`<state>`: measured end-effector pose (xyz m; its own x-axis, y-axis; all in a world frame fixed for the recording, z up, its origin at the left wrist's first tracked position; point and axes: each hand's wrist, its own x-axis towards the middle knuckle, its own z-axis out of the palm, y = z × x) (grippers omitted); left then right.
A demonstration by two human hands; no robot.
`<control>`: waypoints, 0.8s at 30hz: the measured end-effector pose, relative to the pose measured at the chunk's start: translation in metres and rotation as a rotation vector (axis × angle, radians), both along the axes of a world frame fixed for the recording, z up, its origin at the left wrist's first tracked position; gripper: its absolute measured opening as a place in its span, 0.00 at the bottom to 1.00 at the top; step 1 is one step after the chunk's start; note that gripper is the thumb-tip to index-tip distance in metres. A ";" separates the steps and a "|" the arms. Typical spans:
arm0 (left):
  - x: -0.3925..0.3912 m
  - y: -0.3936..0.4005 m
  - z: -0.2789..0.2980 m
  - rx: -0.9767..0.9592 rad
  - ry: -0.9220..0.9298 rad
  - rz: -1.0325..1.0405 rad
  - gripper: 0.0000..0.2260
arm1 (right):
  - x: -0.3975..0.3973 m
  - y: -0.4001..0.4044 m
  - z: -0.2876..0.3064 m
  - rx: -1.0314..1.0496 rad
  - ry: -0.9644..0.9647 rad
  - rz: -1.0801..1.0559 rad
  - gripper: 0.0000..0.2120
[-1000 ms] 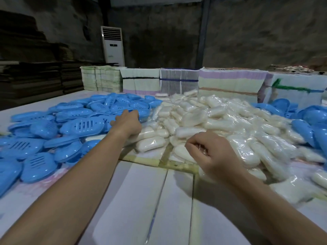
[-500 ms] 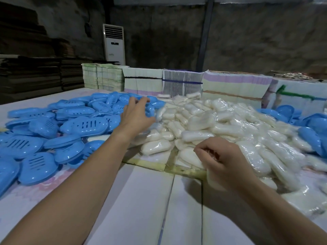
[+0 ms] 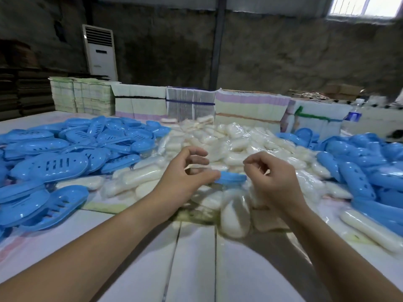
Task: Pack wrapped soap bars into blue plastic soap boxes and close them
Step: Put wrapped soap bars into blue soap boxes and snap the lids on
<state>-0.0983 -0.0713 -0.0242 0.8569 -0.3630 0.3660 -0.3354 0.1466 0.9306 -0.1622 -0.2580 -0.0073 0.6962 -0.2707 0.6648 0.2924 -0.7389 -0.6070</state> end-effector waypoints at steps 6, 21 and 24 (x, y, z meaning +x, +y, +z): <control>-0.021 -0.012 -0.013 0.246 -0.144 -0.061 0.23 | 0.001 0.001 -0.011 -0.455 0.198 0.064 0.07; 0.005 0.005 -0.006 0.316 -0.103 -0.015 0.28 | -0.027 -0.004 0.016 -0.435 0.139 0.267 0.12; 0.012 0.014 -0.001 0.327 -0.101 -0.050 0.26 | -0.034 -0.001 0.022 -0.452 0.286 0.324 0.14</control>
<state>-0.0867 -0.0568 -0.0252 0.8005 -0.5156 0.3057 -0.4285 -0.1355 0.8933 -0.1957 -0.2594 0.0148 0.8632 0.2484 0.4394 0.4166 -0.8422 -0.3423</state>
